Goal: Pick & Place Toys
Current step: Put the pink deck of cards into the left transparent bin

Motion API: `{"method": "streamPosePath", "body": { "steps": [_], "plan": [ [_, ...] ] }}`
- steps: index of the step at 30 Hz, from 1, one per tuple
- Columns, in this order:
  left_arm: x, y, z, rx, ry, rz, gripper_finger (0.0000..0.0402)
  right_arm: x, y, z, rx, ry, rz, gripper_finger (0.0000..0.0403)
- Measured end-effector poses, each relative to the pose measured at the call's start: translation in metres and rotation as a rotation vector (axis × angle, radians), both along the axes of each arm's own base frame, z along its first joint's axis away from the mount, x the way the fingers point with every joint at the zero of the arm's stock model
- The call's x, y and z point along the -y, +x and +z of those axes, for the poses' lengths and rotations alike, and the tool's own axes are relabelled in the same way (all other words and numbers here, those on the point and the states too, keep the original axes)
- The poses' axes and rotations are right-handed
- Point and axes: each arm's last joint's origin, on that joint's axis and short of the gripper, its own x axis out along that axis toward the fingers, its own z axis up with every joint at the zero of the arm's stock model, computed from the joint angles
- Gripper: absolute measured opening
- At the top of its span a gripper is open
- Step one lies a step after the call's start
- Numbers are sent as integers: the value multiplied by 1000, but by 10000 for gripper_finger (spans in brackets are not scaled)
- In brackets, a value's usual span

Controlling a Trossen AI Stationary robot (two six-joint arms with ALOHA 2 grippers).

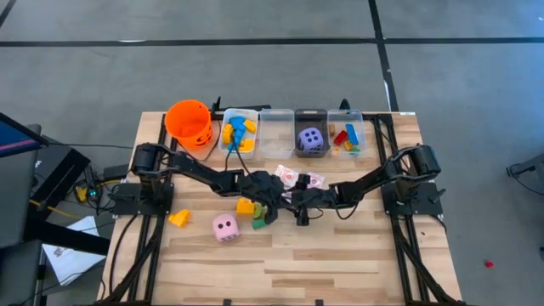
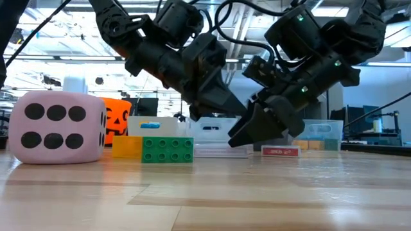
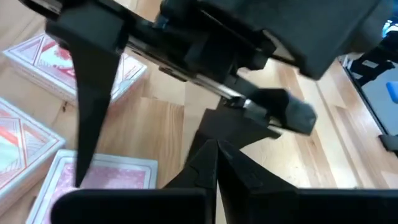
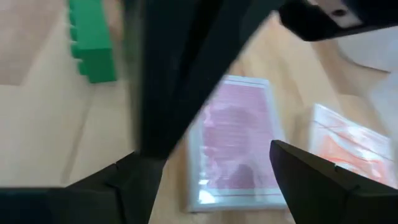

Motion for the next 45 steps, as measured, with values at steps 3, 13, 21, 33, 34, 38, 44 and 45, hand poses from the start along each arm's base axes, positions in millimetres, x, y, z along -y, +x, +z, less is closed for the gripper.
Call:
{"method": "streamPosePath", "body": {
  "steps": [3, 13, 21, 33, 34, 38, 44, 45],
  "plan": [
    [-2, 0, -1, -7, 1, 8, 1, -2, 0, 0, 2, 54, 52, 286],
    [-16, 0, -1, -11, 2, 53, 1, -1, -1, -2, -14, 127, 21, 286],
    [-16, -3, -5, -58, 2, 53, 3, 8, -4, -6, -49, 56, -80, 285],
    [-16, -5, -9, -109, 1, 55, 3, 34, -3, -7, -57, 115, -197, 286],
    [-16, -5, -9, -109, 1, 55, 3, 34, -3, -7, -57, 118, -195, 286],
    [-19, -7, -11, -128, 34, 101, 3, 33, -3, -7, -59, 119, -188, 286],
    [-30, -13, -19, -234, 138, 250, 1, 23, -4, -7, -58, 118, -159, 286],
    [-31, -15, -20, -249, 144, 261, 1, 22, -4, -7, -58, 118, -154, 286]
  ]
}}
